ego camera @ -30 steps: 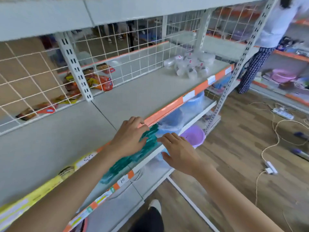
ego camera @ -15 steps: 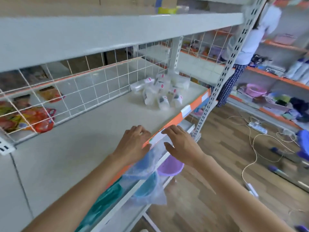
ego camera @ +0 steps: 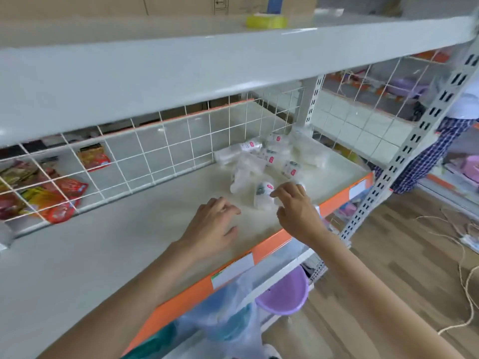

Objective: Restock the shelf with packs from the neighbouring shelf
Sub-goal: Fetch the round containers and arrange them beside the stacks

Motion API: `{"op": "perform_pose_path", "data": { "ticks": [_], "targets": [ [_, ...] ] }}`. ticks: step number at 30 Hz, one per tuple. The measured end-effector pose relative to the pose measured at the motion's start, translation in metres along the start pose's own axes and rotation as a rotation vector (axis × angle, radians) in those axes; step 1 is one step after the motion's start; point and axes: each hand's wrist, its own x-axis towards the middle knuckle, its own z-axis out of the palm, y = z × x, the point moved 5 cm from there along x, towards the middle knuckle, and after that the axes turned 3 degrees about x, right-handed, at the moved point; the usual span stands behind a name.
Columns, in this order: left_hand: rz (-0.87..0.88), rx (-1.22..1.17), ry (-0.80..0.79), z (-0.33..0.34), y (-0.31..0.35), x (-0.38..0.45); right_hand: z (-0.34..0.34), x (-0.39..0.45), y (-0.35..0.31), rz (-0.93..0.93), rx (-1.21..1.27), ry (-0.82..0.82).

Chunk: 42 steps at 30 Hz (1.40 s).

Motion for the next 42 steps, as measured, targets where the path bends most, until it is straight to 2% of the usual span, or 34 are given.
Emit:
{"op": "perform_pose_path", "data": {
  "ticks": [4,6,8,11,13,16,21,26,33,36,38,42],
  "targets": [
    [-0.023,0.024,0.018,-0.001,0.015,0.045,-0.008,0.035,0.052,0.070,-0.078,0.020],
    [-0.018,0.020,0.045,0.002,0.024,0.069,-0.004,0.044,0.072,0.078,-0.136,-0.096],
    [-0.030,0.014,0.063,0.006,0.028,0.095,0.001,0.047,0.082,-0.005,-0.110,-0.184],
    [-0.076,0.013,0.047,0.014,0.025,0.141,-0.011,0.059,0.095,-0.055,0.058,-0.132],
    [-0.123,0.029,0.011,0.019,0.023,0.167,-0.019,0.072,0.114,-0.053,0.063,-0.073],
    [-0.165,0.083,-0.058,0.035,0.026,0.192,-0.026,0.094,0.148,0.013,-0.016,-0.073],
    [-0.113,0.098,-0.058,0.056,0.042,0.207,-0.023,0.131,0.197,0.184,-0.157,-0.160],
    [-0.130,0.112,-0.057,0.062,0.049,0.212,-0.014,0.133,0.206,0.131,-0.227,-0.171],
    [-0.203,0.075,0.002,0.057,0.055,0.216,-0.018,0.118,0.201,-0.021,-0.135,-0.216],
    [-0.137,-0.010,0.048,0.051,0.071,0.229,-0.017,0.108,0.195,-0.048,-0.110,-0.287],
    [-0.083,-0.110,-0.023,0.051,0.087,0.238,-0.014,0.103,0.192,-0.046,-0.156,-0.339],
    [-0.155,-0.215,-0.225,0.062,0.099,0.248,-0.011,0.099,0.195,0.006,-0.223,-0.426]
  ]
}}
